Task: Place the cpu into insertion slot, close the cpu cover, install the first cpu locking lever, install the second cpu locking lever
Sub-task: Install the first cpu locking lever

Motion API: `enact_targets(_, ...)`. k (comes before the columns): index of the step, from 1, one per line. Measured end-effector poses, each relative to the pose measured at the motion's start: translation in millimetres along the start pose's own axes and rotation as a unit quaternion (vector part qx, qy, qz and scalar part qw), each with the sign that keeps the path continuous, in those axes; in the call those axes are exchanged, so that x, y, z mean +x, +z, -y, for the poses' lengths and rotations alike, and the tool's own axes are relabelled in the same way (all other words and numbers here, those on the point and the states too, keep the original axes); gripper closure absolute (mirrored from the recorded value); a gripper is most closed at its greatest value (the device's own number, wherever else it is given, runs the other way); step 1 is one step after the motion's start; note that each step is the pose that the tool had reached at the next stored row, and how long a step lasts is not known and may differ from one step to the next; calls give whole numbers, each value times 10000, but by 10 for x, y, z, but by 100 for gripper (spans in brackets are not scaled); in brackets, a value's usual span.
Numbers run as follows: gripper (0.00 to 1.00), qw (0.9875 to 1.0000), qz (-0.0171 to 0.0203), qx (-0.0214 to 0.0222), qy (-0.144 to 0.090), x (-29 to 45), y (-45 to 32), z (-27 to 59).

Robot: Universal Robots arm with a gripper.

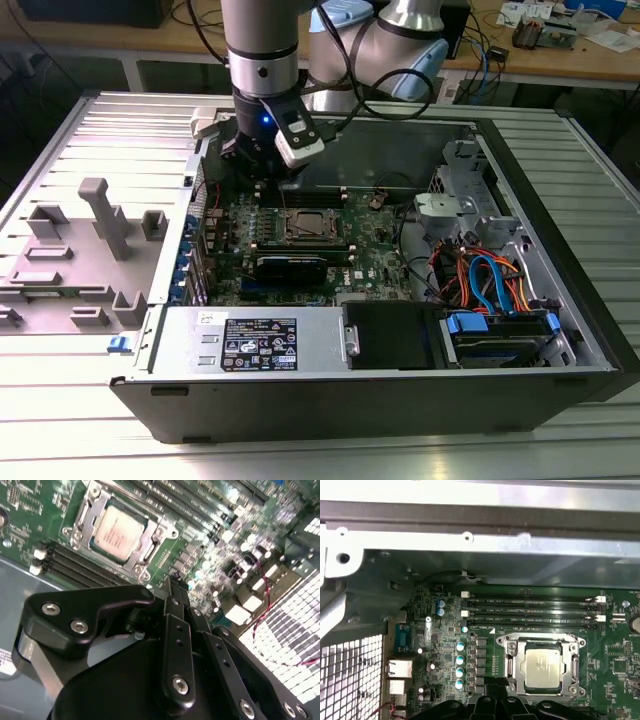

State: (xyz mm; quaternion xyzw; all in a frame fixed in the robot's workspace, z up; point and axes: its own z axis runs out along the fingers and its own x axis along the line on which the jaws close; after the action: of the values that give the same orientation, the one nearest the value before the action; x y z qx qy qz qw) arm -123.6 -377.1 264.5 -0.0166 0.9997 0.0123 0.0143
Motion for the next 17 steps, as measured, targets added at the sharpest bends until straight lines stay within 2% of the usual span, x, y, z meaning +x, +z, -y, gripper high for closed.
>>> enact_targets(4,89,10000,0,-1,-3,23,10,-143)
enact_targets(11,89,10000,0,-3,-31,29,31,-249)
enact_targets(14,89,10000,0,-4,-41,-16,35,-270)
enact_targets(17,89,10000,0,-4,-41,-120,40,-277)
